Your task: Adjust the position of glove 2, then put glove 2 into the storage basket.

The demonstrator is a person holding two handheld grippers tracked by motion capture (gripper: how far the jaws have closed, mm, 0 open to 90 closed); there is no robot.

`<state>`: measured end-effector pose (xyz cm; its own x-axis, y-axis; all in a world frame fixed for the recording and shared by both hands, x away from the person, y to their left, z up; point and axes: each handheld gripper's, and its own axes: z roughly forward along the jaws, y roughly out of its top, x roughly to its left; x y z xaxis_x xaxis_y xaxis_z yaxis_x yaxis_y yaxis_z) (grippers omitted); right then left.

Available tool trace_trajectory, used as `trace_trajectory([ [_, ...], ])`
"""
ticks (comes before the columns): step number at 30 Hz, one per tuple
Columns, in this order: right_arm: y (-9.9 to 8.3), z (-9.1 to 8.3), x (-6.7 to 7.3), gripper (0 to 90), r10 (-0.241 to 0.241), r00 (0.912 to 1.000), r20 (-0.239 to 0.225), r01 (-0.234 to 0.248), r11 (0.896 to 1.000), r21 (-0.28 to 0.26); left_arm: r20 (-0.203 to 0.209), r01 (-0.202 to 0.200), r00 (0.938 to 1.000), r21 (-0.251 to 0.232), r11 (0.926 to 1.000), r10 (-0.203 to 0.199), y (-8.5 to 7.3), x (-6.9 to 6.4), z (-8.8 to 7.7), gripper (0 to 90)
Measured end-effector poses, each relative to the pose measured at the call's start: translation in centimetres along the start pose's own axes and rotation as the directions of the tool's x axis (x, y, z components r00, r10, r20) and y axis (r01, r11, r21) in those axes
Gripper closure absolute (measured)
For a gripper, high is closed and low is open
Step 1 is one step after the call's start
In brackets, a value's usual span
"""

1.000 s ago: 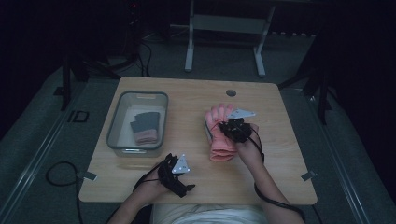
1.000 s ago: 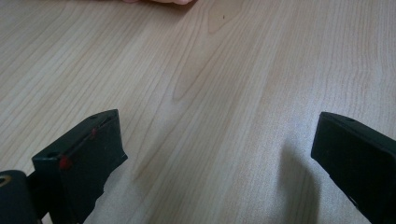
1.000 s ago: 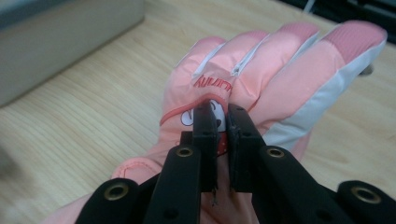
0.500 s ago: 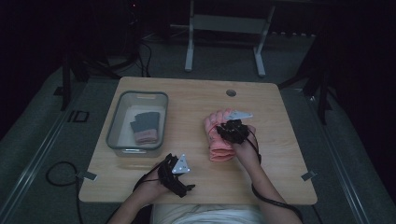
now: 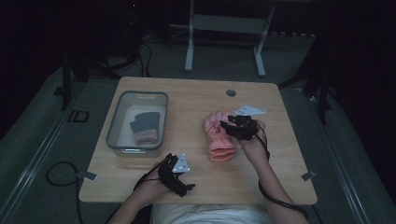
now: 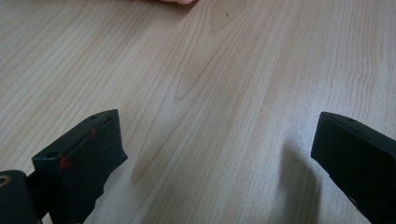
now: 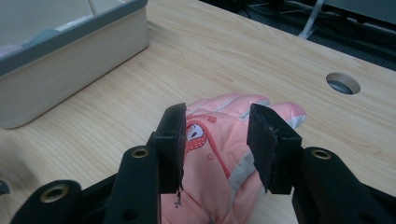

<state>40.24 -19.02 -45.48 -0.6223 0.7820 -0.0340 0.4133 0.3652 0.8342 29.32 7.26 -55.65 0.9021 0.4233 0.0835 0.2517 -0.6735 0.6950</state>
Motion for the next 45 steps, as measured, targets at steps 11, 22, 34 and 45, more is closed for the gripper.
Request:
trace_trajectory([
  [11,-0.1,-1.0,-2.2,55.4,-0.021,0.9998,-0.007,0.021,1.000,-0.001,-0.006,0.060,0.9981,-0.115,0.9916,-0.061,2.4,0.4,-1.5,2.0],
  [22,0.2,-0.8,-3.7,57.8,-0.023,0.9995,-0.021,0.023,1.000,0.017,-0.007,0.072,0.9972,-0.167,0.9834,-0.074,8.6,2.7,-3.0,4.4],
  [34,0.5,0.4,-3.1,56.6,-0.029,0.9985,-0.047,0.029,0.999,0.019,-0.101,0.142,0.9821,-0.157,0.9774,-0.159,13.2,7.3,0.1,23.1],
  [45,-1.5,2.5,-3.1,53.4,0.027,0.9978,-0.061,-0.023,0.997,0.070,-0.115,0.317,0.9384,-0.088,0.9443,-0.326,12.8,10.2,3.4,35.5],
])
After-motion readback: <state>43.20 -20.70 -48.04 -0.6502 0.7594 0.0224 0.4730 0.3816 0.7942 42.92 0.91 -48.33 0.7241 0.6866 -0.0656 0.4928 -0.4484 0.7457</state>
